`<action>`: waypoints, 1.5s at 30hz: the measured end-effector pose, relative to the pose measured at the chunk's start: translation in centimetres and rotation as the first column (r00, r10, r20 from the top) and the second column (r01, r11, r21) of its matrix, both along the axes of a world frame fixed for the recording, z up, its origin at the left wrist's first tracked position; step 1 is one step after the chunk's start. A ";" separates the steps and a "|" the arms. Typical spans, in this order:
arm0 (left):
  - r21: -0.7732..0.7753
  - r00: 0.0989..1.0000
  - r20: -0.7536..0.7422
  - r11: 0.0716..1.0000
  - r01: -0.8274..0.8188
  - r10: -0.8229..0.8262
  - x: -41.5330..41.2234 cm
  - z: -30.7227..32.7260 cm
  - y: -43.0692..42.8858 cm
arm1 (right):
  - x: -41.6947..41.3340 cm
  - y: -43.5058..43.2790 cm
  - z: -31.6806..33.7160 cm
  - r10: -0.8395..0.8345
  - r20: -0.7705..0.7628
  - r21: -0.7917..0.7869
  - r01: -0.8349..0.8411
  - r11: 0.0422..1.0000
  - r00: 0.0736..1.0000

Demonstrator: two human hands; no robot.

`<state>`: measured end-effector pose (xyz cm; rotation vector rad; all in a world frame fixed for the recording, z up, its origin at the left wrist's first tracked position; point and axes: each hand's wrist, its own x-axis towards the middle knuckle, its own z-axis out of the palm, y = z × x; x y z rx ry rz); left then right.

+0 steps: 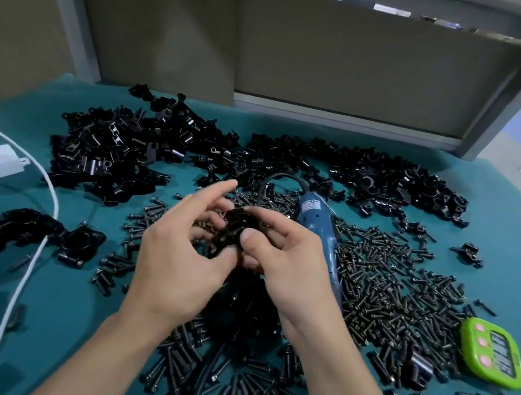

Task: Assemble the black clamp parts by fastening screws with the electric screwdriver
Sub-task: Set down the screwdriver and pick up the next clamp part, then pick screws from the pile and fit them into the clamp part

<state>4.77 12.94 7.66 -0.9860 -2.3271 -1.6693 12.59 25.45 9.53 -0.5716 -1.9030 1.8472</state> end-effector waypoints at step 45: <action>0.085 0.394 0.544 0.419 -0.904 0.741 -0.1 5.1 -18.3 | -13.3 -23.4 4.9 0.612 0.270 0.511 -0.649 0.563 0.743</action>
